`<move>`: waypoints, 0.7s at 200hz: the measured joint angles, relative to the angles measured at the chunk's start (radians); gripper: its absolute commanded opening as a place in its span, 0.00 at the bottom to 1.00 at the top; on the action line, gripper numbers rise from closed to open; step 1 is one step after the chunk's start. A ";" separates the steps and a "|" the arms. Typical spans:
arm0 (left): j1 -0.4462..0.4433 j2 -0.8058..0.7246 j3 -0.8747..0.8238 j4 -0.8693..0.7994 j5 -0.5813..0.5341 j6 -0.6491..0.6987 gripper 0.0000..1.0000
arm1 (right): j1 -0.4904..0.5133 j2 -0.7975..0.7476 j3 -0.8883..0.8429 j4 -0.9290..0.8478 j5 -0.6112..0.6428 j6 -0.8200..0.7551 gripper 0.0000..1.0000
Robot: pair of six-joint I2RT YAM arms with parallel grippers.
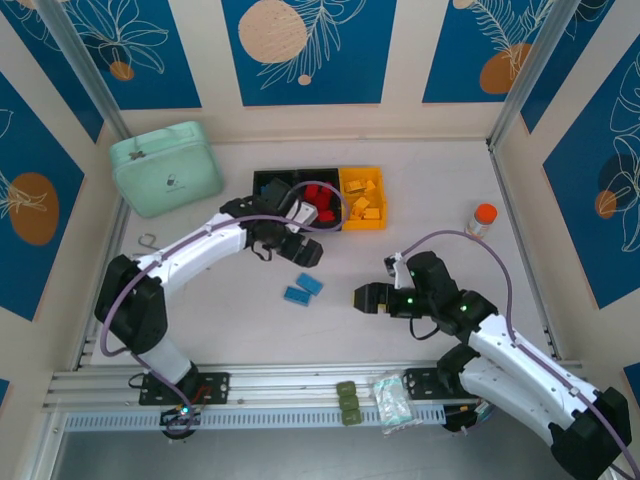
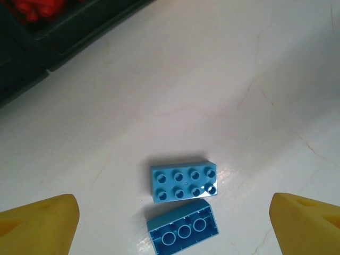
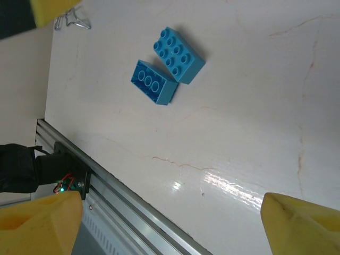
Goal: Sort the legos into containers by color
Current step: Pick up the lego from the center of the table.
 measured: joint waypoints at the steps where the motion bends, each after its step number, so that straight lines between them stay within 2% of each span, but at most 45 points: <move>1: -0.001 0.001 0.000 0.000 0.000 0.000 0.93 | -0.002 -0.002 0.000 -0.001 0.000 0.000 0.87; 59: -0.091 0.114 -0.024 -0.004 -0.039 0.029 0.94 | -0.040 -0.029 -0.026 -0.010 -0.005 0.001 0.87; 140: -0.129 0.211 -0.046 0.027 -0.084 0.017 0.93 | -0.068 -0.036 -0.058 -0.008 -0.019 0.010 0.87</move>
